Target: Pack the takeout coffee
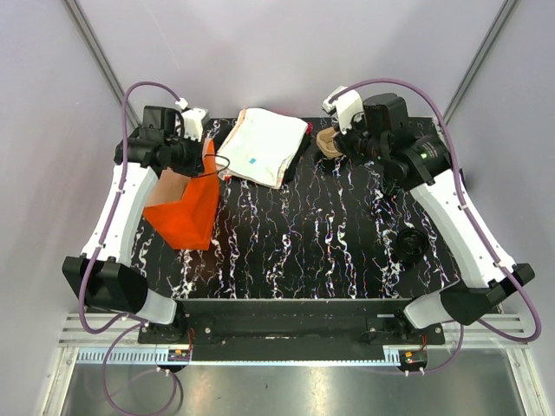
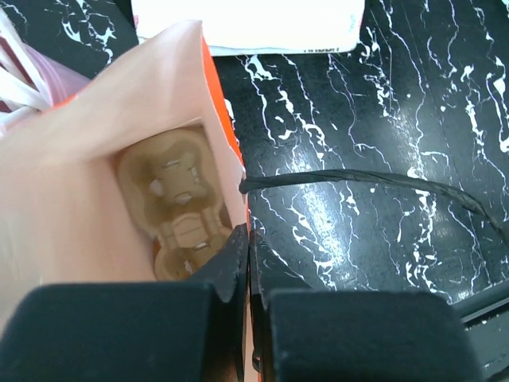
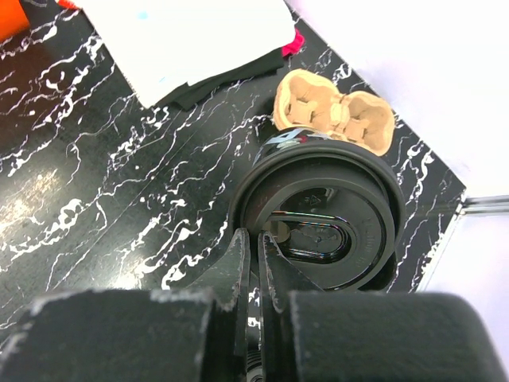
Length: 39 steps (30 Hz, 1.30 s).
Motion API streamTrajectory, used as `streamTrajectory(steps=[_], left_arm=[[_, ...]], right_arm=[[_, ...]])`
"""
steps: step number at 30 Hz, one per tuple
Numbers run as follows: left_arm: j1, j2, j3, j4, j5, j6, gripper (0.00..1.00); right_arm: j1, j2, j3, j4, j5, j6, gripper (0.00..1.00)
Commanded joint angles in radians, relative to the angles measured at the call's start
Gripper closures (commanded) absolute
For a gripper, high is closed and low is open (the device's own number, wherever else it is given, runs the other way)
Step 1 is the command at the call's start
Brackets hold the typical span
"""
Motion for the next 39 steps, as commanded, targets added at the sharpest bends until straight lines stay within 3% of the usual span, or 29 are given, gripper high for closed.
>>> streamTrajectory(steps=[1,9,22,39], left_arm=[[-0.033,-0.020,0.056,-0.008,-0.008,0.044,1.00],[-0.166,-0.026,0.080,-0.041,0.002,0.098,0.99],[-0.404,0.132,0.309,-0.116,0.028,0.104,1.00],[-0.726,0.371,0.586,-0.108,-0.109,0.107,1.00]], right_arm=[[-0.012,-0.039,0.065,0.021,0.027,-0.013,1.00],[-0.027,-0.032,0.094,0.021,0.049,-0.022,0.99],[-0.079,-0.025,0.166,0.016,0.087,-0.019,1.00],[-0.121,-0.049,0.178,0.016,0.093,-0.013,1.00]])
